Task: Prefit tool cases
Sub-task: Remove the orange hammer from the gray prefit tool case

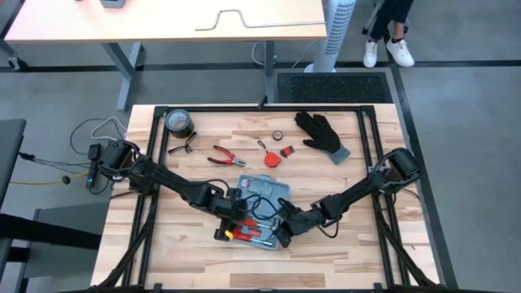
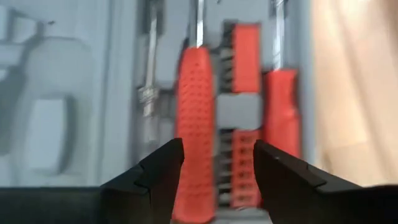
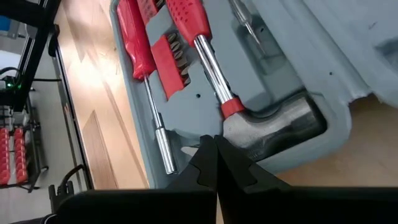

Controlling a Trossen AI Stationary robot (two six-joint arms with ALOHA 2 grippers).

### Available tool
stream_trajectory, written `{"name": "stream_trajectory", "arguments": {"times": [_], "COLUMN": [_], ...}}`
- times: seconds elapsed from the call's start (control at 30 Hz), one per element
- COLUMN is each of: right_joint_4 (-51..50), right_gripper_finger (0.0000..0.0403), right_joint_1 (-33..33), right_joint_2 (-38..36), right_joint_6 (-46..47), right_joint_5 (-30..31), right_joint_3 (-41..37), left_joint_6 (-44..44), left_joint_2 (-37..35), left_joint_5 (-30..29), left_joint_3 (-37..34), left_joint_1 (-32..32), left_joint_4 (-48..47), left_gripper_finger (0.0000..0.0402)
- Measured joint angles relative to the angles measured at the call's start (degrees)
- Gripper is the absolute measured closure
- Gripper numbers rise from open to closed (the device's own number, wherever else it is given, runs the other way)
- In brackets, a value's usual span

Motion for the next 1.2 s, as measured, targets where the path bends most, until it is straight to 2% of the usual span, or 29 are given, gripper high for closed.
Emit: {"name": "stream_trajectory", "arguments": {"times": [0.13, 0.3, 0.47, 0.6, 0.7, 0.77, 0.83, 0.87, 1.03, 1.2], "right_joint_4": [0.56, 0.58, 0.61, 0.63, 0.61, 0.78, 1.11, 1.48, 3.14, 1.86], "right_gripper_finger": [0.0402, 0.0403, 0.0403, 0.0403, 0.0403, 0.0403, 0.0403, 0.0403, 0.0403, 0.0402], "right_joint_1": [0.0, -0.02, 0.0, 0.02, 0.07, 0.04, 0.06, 0.07, 0.48, 2.22], "right_joint_2": [0.1, 0.14, 0.14, 0.14, 0.14, 0.14, 0.16, 0.16, -0.67, -3.19], "right_joint_6": [-0.02, -0.02, 0.0, 0.03, 0.06, 0.36, 0.64, 0.66, 1.11, 0.97], "right_joint_5": [-0.02, -0.03, 0.94, 0.92, 0.96, 0.99, 1.84, 2.47, 4.9, 10.15], "right_joint_3": [-0.11, -0.14, -0.16, -0.22, -0.27, -0.27, -0.3, -0.41, -0.49, -0.62], "left_joint_6": [1.6, 1.95, 2.05, 0.3, -1.75, -3.08, -4.04, -4.54, -8.39, -11.94], "left_joint_2": [0.07, 0.38, 3.59, 6.07, 6.33, 6.43, 6.43, 6.43, 6.51, 3.31], "left_joint_5": [-2.91, -0.99, 0.91, -1.77, -4.51, -6.15, -5.93, -5.63, -4.27, -2.89], "left_joint_3": [-1.01, -1.36, -1.04, -0.94, -1.03, -1.03, -1.07, -1.08, -1.12, -1.31], "left_joint_1": [0.19, 0.9, 0.39, -0.35, -0.37, -0.37, -0.44, -0.59, -1.03, -0.98], "left_joint_4": [-0.12, 0.78, 1.81, 1.73, 1.3, 1.07, 0.74, 0.56, 0.59, 1.83], "left_gripper_finger": [0.0212, 0.0212, 0.0212, 0.0213, 0.0235, 0.0271, 0.032, 0.0331, 0.0331, 0.0331]}}
